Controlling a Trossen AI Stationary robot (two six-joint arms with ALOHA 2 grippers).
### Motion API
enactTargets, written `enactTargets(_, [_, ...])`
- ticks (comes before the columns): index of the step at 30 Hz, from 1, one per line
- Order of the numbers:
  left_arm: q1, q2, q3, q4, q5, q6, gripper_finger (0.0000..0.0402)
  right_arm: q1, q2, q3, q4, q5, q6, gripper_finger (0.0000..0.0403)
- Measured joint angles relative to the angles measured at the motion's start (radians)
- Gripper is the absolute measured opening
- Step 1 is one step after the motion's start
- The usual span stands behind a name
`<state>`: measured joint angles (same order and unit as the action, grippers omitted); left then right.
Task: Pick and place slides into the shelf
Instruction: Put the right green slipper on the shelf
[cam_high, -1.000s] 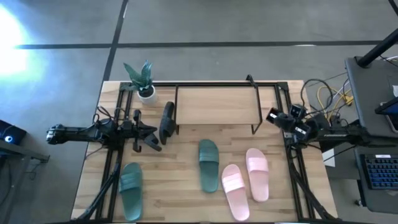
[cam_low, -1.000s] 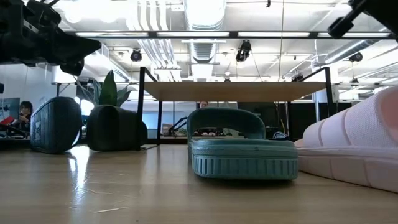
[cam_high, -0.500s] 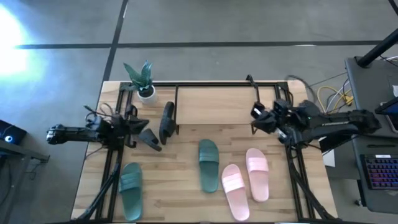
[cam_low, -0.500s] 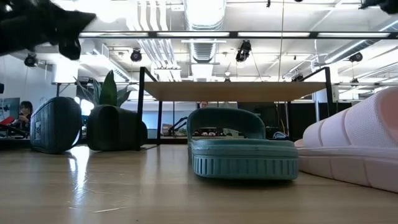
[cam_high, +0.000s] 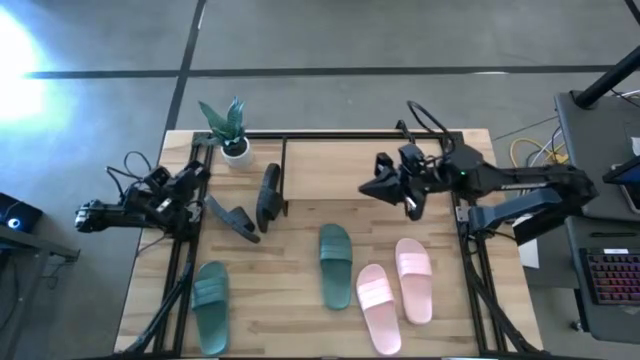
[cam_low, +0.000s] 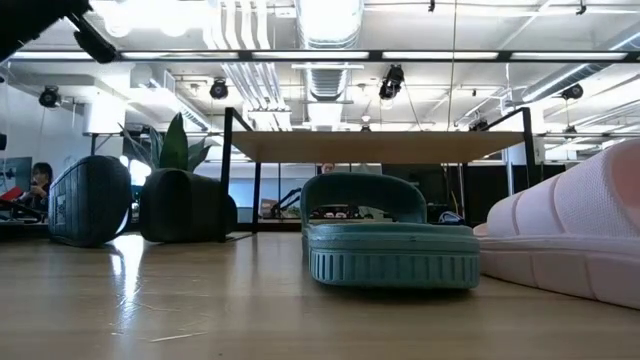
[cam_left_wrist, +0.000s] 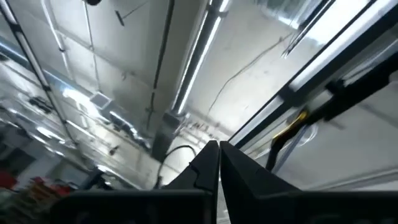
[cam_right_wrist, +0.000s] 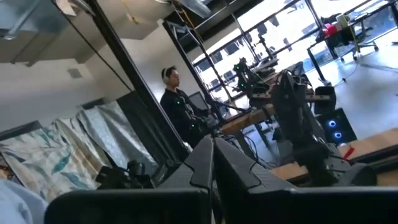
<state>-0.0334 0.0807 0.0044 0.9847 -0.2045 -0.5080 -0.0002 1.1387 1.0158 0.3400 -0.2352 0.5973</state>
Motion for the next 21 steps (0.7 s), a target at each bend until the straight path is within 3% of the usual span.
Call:
enactTargets(3, [0.0,0.003,0.0,-0.008,0.016,-0.059,0.0,0.0,0.074,0.085,-0.001,0.0,0.096,0.0009])
enactTargets(11, [0.0,0.046,0.0,0.004,0.003,-0.059,0.0,0.0,0.25,0.286,-0.039,-0.009,0.117,0.0009])
enactTargets(21, [0.001,0.051,0.01,0.002,-0.074,0.014,0.0,-0.054,0.375,0.531,-0.518,-0.061,-0.112,0.0009])
